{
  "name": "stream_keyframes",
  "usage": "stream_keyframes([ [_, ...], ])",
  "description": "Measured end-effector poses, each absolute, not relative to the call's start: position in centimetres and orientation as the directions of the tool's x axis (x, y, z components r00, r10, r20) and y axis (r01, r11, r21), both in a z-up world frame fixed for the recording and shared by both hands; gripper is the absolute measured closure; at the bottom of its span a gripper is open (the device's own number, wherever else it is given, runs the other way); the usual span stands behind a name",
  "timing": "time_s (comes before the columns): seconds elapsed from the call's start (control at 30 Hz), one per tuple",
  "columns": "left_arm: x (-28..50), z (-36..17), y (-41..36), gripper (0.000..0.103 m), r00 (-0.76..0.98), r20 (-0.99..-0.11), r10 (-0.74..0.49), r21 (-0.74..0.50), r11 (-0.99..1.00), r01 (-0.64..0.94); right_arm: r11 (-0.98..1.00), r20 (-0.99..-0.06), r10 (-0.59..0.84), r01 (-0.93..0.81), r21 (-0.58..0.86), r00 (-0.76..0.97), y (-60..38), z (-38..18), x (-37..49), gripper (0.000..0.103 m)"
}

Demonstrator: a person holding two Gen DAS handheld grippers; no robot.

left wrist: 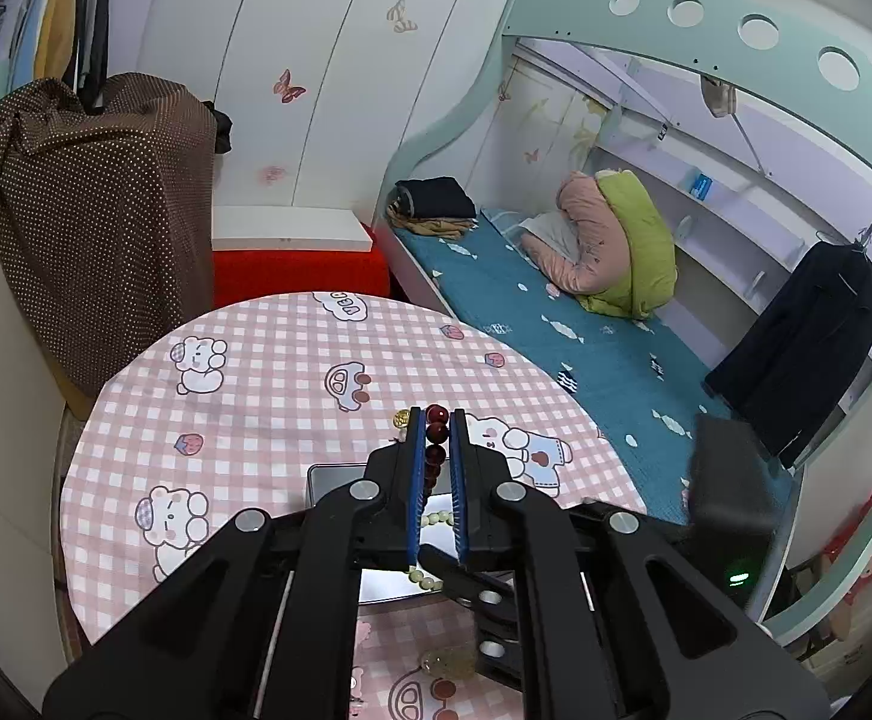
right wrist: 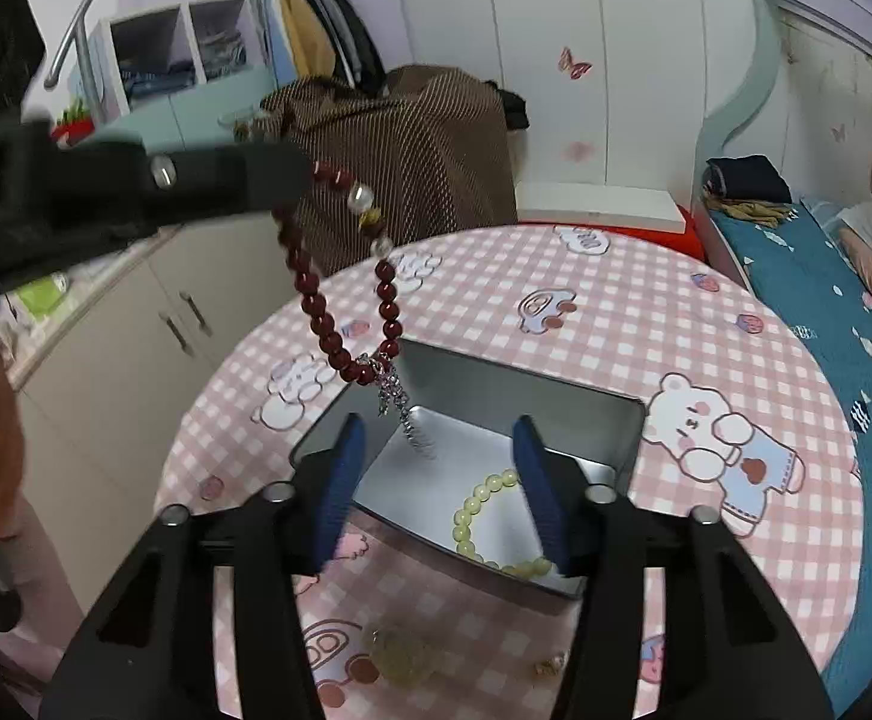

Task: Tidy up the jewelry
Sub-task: 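Carry both bracelets over the tin box and open both tools to drop them inside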

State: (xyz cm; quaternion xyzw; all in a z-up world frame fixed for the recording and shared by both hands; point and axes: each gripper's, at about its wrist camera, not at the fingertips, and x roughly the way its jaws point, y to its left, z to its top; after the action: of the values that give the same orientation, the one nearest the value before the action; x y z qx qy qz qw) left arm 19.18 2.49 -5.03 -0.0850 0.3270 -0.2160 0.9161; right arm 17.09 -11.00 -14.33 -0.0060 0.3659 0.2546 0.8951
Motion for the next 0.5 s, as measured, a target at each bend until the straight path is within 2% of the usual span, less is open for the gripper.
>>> stream_keyframes([
  [0.1, 19.1, -5.1, 2.5, 0.095, 0.69, -0.563, -0.455, -0.298, 0.891, 0.344, 0.865, -0.661, 0.464, -0.461, 0.197, 0.589, -10.8, -15.0, 17.8, 0.076],
  [0.17, 19.0, -5.2, 2.6, 0.095, 0.688, -0.563, -0.457, -0.3, 0.889, 0.345, 0.858, -0.659, 0.479, -0.466, 0.214, 0.58, -10.7, -15.3, 18.1, 0.092],
  [0.2, 19.1, -5.2, 2.6, 0.095, 0.688, -0.565, -0.456, -0.3, 0.89, 0.343, 0.859, -0.657, 0.48, -0.463, 0.219, 0.581, -10.7, -15.3, 18.2, 0.095],
  [0.5, 19.8, -6.7, 3.0, 0.095, 0.677, -0.608, -0.416, -0.295, 0.909, 0.294, 0.885, -0.586, 0.457, -0.405, 0.228, 0.669, -13.2, -12.9, 17.5, 0.097],
])
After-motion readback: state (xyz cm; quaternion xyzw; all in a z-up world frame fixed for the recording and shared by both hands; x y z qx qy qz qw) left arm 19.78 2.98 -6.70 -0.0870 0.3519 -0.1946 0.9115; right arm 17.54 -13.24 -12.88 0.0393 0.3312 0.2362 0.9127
